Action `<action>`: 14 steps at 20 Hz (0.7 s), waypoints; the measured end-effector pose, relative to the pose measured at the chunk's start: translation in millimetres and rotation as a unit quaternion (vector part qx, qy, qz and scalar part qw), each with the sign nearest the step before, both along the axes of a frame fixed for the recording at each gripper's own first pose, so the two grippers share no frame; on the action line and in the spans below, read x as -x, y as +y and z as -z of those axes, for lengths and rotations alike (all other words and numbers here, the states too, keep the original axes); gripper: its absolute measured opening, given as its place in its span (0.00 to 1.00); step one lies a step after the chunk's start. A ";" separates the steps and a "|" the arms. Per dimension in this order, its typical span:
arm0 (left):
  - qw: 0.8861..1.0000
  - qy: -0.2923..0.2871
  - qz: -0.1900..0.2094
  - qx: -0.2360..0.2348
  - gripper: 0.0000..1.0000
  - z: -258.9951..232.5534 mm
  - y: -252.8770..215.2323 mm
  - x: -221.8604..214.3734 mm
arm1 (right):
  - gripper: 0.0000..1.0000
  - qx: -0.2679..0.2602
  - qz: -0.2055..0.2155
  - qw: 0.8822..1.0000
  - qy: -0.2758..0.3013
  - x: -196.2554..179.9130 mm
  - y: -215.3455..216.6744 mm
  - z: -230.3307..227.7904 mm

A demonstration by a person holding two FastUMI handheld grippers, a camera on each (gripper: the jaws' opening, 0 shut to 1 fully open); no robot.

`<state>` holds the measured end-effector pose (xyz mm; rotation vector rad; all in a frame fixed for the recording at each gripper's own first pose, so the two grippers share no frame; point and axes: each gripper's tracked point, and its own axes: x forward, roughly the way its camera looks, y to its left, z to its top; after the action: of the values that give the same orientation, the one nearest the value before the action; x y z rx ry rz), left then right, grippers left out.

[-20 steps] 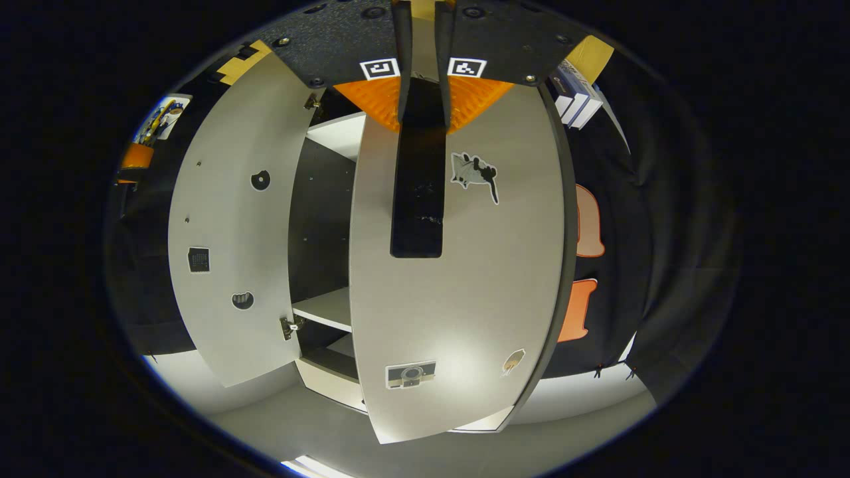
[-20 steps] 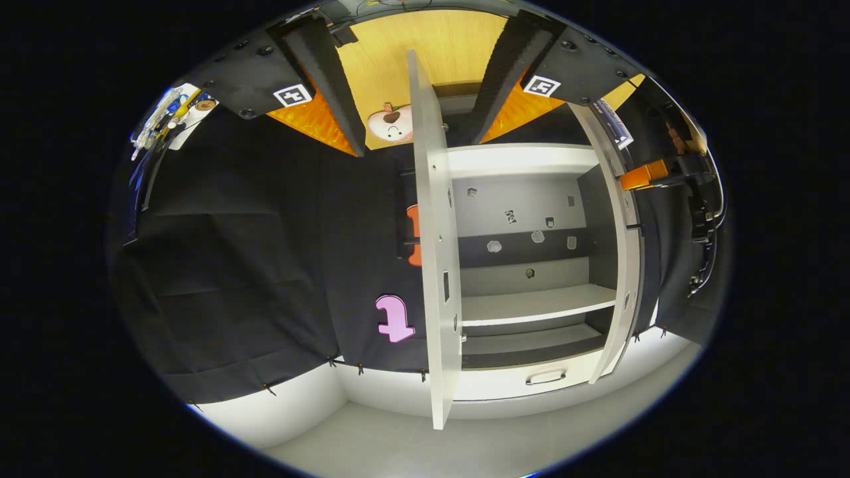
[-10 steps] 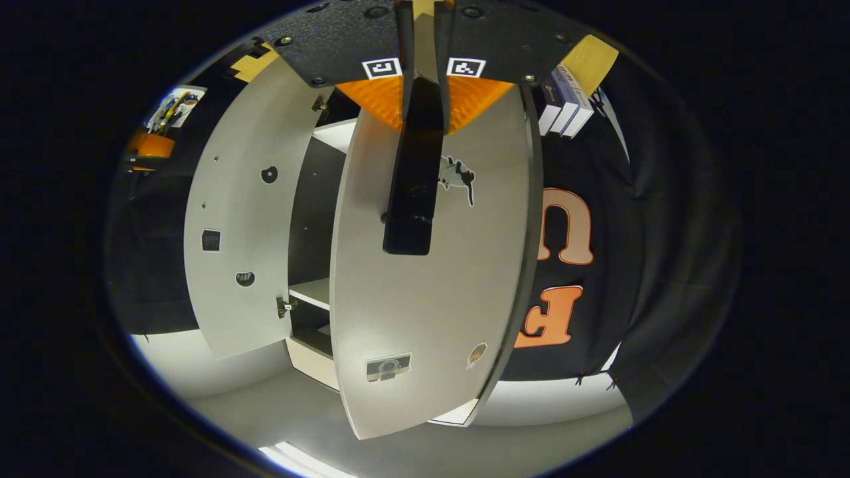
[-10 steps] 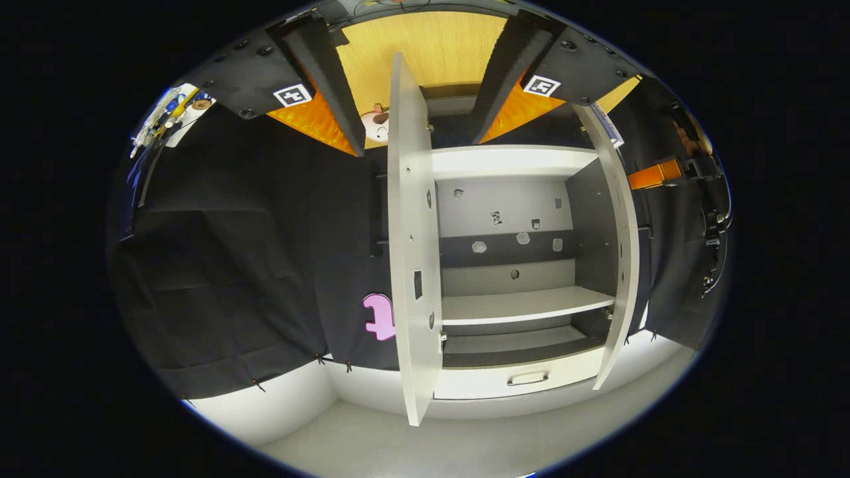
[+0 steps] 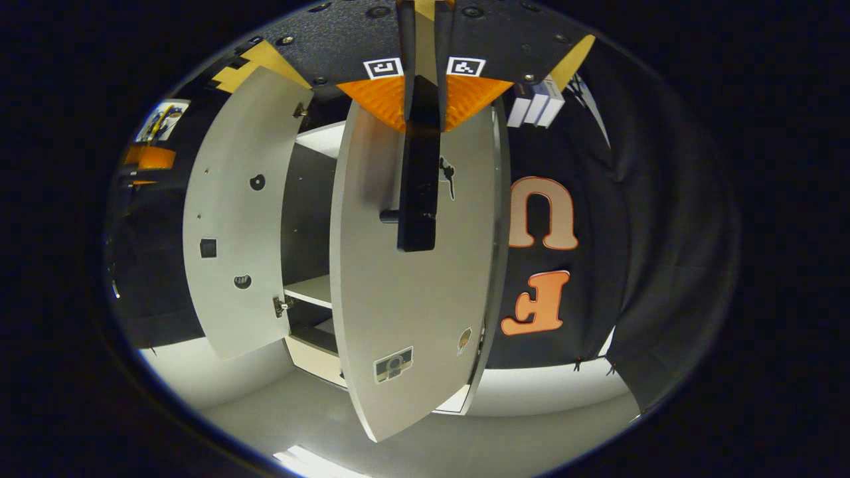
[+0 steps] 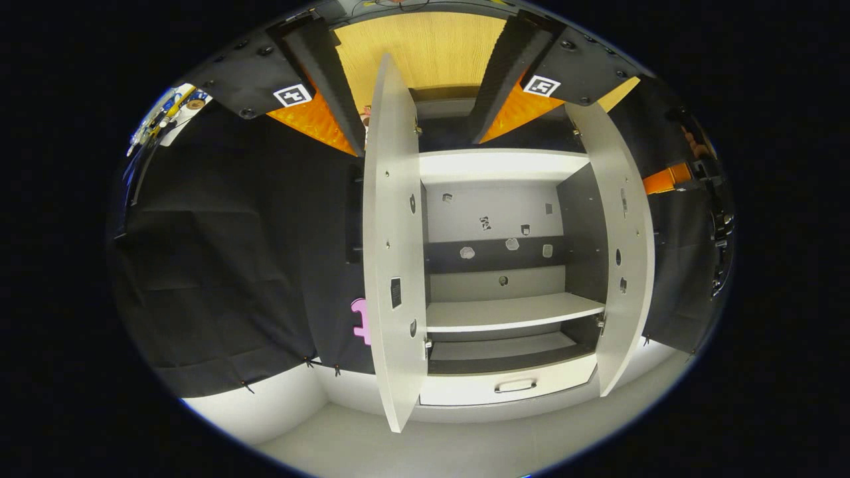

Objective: Open the right door of the double-door shoe cabinet with the right hand, and open the left door with the left hand.

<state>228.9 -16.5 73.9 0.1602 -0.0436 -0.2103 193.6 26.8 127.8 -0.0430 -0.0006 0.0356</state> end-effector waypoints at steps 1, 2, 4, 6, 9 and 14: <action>1.000 -0.004 -0.016 -0.005 0.10 -2.0 8.3 0.7 | 0.92 0.000 -0.003 1.000 0.003 -1.4 1.3 0.9; 1.000 -0.006 -0.028 -0.006 0.10 -3.2 13.9 1.1 | 0.92 0.000 -0.007 1.000 0.005 -0.6 2.6 1.4; 0.999 -0.005 -0.041 0.000 0.05 -4.1 23.8 3.3 | 0.92 -0.003 -0.013 1.000 0.007 -0.9 6.3 2.1; 0.999 -0.001 -0.046 0.008 0.03 -4.3 29.6 3.4 | 0.92 -0.007 -0.026 1.000 0.010 -0.5 13.5 3.5; 0.999 -0.001 -0.043 0.014 0.01 -4.4 34.6 4.5 | 0.92 -0.002 -0.039 0.999 0.008 -0.8 17.5 3.0; 0.999 -0.004 -0.041 0.011 0.01 -3.8 39.5 3.2 | 1.00 0.004 -0.035 0.999 0.006 -2.0 14.0 2.5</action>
<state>225.7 23.0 77.7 0.1403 -0.0472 -0.1280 195.6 40.9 125.4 -0.0513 0.0095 0.1059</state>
